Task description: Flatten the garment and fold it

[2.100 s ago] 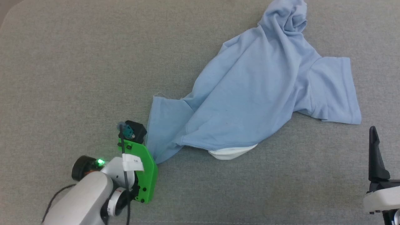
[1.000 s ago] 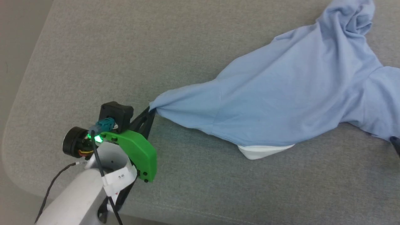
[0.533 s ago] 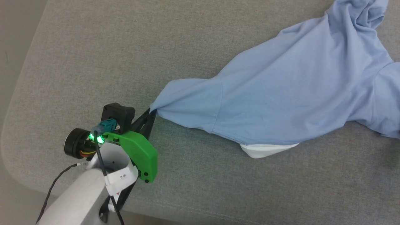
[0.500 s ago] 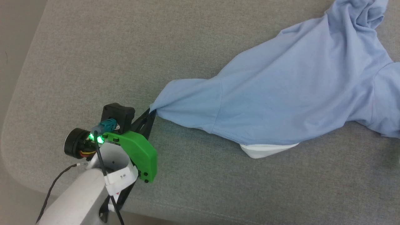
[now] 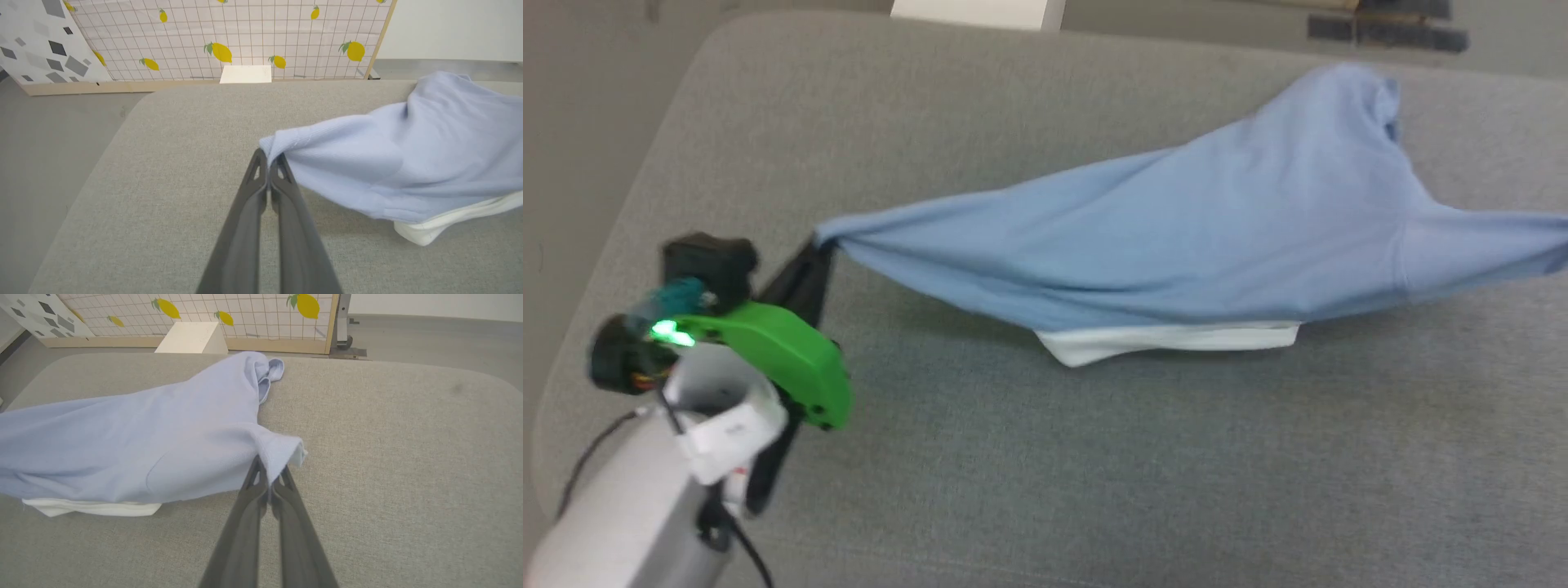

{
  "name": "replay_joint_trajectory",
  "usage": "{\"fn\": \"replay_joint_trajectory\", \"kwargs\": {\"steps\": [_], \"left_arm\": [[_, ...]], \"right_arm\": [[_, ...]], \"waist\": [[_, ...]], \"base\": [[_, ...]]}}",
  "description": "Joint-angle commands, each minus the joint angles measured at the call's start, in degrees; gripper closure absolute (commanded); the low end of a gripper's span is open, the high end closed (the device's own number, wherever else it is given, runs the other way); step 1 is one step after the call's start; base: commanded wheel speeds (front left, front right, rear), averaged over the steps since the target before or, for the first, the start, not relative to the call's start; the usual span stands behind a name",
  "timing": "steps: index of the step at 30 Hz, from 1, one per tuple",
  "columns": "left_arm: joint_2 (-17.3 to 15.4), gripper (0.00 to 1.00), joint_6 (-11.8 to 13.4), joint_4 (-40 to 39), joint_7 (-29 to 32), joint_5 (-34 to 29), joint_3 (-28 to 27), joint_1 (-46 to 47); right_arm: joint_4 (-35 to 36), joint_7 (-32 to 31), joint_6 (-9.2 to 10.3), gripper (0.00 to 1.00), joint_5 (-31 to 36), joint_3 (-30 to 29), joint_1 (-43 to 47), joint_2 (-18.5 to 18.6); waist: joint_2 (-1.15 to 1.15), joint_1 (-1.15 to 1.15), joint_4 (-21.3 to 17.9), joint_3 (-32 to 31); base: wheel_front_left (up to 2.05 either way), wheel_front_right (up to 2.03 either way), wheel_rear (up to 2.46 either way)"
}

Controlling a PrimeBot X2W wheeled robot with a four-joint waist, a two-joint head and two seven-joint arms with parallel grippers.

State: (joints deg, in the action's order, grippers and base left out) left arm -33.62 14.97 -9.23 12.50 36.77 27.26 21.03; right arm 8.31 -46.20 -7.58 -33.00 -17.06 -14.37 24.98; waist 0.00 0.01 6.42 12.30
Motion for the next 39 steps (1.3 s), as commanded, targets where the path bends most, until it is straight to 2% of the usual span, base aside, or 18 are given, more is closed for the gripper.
{"fn": "replay_joint_trajectory", "kwargs": {"steps": [1, 7, 12, 19, 22, 26, 28, 31, 39], "left_arm": [[-1.13, 1.0, 0.54, -0.94, -0.53, 0.68, -1.27, -0.27], [-3.94, 1.0, 0.66, -6.51, -0.06, 3.07, -6.04, 1.67], [-6.19, 1.0, 1.17, -11.52, 0.59, 6.04, -12.08, 5.58], [-9.39, 1.0, -0.29, -15.19, 3.71, 9.12, -17.41, 16.39], [-11.36, 1.0, -1.96, -13.86, 5.48, 9.02, -17.96, 22.6], [-12.79, 1.0, -6.58, -7.46, 8.67, 9.16, -15.42, 31.85], [-13.53, 1.0, -9.23, -2.82, 9.51, 8.02, -14.02, 37.14], [-13.2, 1.0, -12.16, 4.63, 9.58, 6.1, -12.37, 45.31], [-8.78, 1.0, -17.39, 23.75, 6.48, 0.23, -8.77, 68.85]], "right_arm": [[1.15, 0.08, 0.09, 1.0, -1.6, -0.48, -1.52, 1.11], [4.53, -0.07, 0.09, 1.0, -7.9, -2.36, -6.03, 3.43], [5.27, -1.39, 0.09, 1.0, -11.52, -3.51, -12.53, 4.21], [4.61, -2.45, 0.09, 1.0, -13.37, -1.65, -24.57, 6.43], [2.06, -2.12, 0.09, 1.0, -13.94, 0.26, -31.97, 7.14], [-3.67, -1.59, 0.09, 1.0, -13.27, 3.95, -42.38, 8.18], [-5.76, -0.11, 0.09, 1.0, -11.57, 7.53, -47.17, 10.41], [-10.68, 3.23, 0.09, 1.0, -10.27, 11.52, -54.04, 11.76], [-28.23, 16.12, 0.09, 1.0, -4.87, 19.39, -75.59, 11.66]], "waist": [[0.0, -0.01, -2.54, -4.2], [0.0, -0.01, -3.8, -7.32], [0.0, -0.01, -4.76, -8.37], [0.0, -0.01, -6.38, -5.61], [0.0, -0.01, -7.13, -2.68], [0.0, -0.01, -7.76, 1.93], [0.0, -0.01, -8.16, 5.0], [0.0, -0.01, -8.78, 9.3], [0.0, -0.01, -10.16, 19.27]], "base": [[0.0, 0.0, 0.0], [0.0, 0.0, 0.0], [0.0, 0.0, 0.0], [0.0, 0.0, 0.0], [0.0, 0.0, 0.0], [0.0, 0.0, 0.0], [0.0, 0.0, 0.0], [0.0, 0.0, 0.0], [0.0, 0.0, 0.0]]}}
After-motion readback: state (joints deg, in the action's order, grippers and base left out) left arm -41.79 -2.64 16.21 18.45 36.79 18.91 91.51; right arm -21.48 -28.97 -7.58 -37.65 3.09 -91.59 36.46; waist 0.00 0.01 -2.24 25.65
